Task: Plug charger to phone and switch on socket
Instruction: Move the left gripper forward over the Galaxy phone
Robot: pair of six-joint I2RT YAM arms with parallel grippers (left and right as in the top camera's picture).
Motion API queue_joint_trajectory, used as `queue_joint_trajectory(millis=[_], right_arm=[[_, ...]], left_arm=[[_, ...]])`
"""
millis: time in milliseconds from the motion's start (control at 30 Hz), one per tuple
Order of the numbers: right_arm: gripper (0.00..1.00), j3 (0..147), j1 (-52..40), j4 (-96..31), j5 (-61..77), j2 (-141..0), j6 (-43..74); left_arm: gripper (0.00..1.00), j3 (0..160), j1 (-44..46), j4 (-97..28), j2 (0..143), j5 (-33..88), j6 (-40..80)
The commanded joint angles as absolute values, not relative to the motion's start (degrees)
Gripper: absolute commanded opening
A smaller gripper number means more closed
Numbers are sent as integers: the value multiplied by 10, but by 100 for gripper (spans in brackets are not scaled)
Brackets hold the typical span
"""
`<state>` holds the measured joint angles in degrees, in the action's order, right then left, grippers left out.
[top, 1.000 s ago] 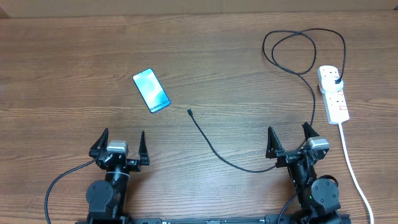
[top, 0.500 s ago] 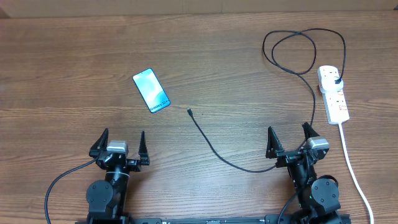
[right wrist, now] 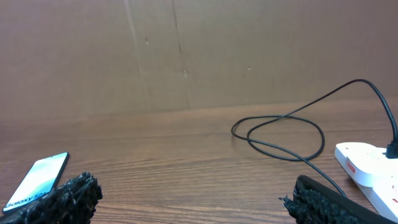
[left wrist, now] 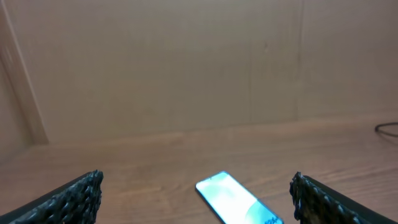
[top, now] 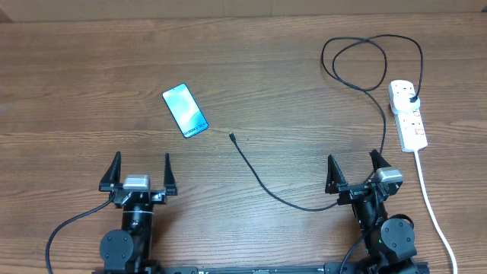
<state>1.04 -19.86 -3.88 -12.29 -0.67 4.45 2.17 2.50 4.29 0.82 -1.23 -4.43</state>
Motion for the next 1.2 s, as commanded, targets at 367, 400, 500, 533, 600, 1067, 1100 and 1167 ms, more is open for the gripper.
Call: queue_joint_trajectory(millis=[367, 400, 500, 533, 600, 1067, 1100, 1167], right_arm=[[100, 5, -195, -35, -128, -2, 42], [100, 5, -195, -35, -128, -2, 42], [100, 5, -195, -35, -128, -2, 42], [100, 5, -195, -35, -128, -2, 42], [100, 5, -195, -35, -128, -2, 42], [100, 5, -195, -35, -128, -2, 42], [100, 5, -195, -35, -128, -2, 43], [100, 5, -195, -35, -128, -2, 42]], left_arm=[[100, 603, 23, -264, 275, -16, -22], [100, 652, 23, -292, 311, -8, -22], [100, 822, 23, -391, 442, 0, -26], [99, 875, 23, -421, 485, -1, -37], [100, 983, 23, -488, 570, -2, -55], [99, 1411, 27, -812, 1057, 35, -15], [99, 1411, 29, -823, 1081, 35, -15], [99, 1411, 33, -844, 1127, 35, -15]])
